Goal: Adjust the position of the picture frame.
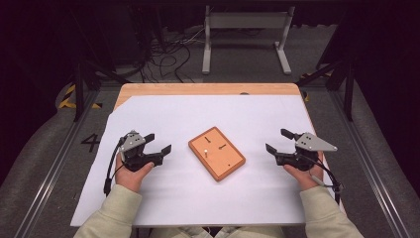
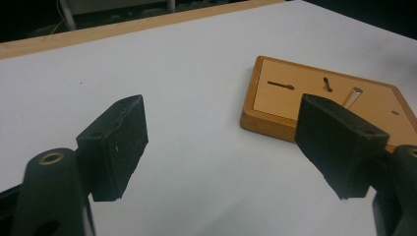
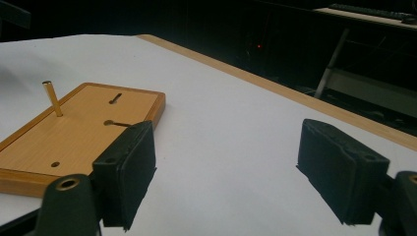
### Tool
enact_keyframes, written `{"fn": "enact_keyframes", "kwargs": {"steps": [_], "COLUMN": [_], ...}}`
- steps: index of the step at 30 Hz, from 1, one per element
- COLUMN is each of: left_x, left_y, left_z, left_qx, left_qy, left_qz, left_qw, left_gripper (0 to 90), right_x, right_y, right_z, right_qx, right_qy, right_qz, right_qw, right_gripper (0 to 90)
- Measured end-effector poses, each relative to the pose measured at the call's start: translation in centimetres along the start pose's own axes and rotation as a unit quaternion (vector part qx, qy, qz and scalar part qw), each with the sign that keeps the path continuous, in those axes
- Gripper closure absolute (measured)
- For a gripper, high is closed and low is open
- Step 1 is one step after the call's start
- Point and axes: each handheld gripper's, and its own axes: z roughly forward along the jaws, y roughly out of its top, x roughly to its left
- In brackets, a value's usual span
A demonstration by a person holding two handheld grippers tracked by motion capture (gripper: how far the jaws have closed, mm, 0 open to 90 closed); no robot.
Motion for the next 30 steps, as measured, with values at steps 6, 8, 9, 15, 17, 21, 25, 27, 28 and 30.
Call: {"fn": "enact_keyframes", "kwargs": {"steps": [6,8,9,15,17,21,25,27,28,30], "left_x": [-0.04,-0.17,-0.22,-0.30,-0.29,-0.31,-0.36,-0.39,-0.39,-0.50], "left_y": [0.05,0.05,0.08,0.20,0.20,0.24,0.27,0.35,0.35,0.59], "left_z": [-0.04,-0.01,0.00,0.04,0.11,0.12,0.17,0.18,0.18,0.22], "left_qx": [-0.001,-0.002,-0.002,-0.003,-0.001,-0.003,-0.003,-0.004,-0.004,-0.003], "left_qy": [0.002,0.001,0.000,-0.003,-0.003,-0.004,-0.004,-0.004,-0.004,-0.008], "left_qz": [0.007,0.012,0.017,0.020,0.021,0.023,0.024,0.025,0.025,0.029], "left_qw": [1.0000,0.9999,0.9999,0.9998,0.9998,0.9997,0.9997,0.9997,0.9997,0.9995], "left_gripper": [21.3,24.0,25.0,25.3,25.2,25.2,25.9,26.3,26.4,27.2], "right_x": [0.01,0.00,0.01,0.11,0.04,0.06,0.04,-0.02,-0.03,-0.06], "right_y": [0.07,0.07,0.08,0.13,0.13,0.08,0.08,0.08,0.08,0.06], "right_z": [-0.04,-0.02,0.00,-0.09,-0.15,-0.11,-0.08,-0.12,-0.13,-0.12], "right_qx": [-0.003,-0.002,-0.002,0.000,-0.001,0.001,0.001,0.001,0.002,0.004], "right_qy": [0.000,-0.002,-0.002,-0.004,-0.005,-0.003,-0.003,-0.003,-0.003,-0.001], "right_qz": [0.001,0.001,0.000,-0.001,-0.001,0.002,0.002,0.005,0.006,0.010], "right_qw": [1.0000,1.0000,1.0000,1.0000,1.0000,1.0000,1.0000,1.0000,1.0000,0.9999], "right_gripper": [23.3,23.2,23.2,23.0,22.9,22.7,22.7,22.7,22.8,23.3]}}
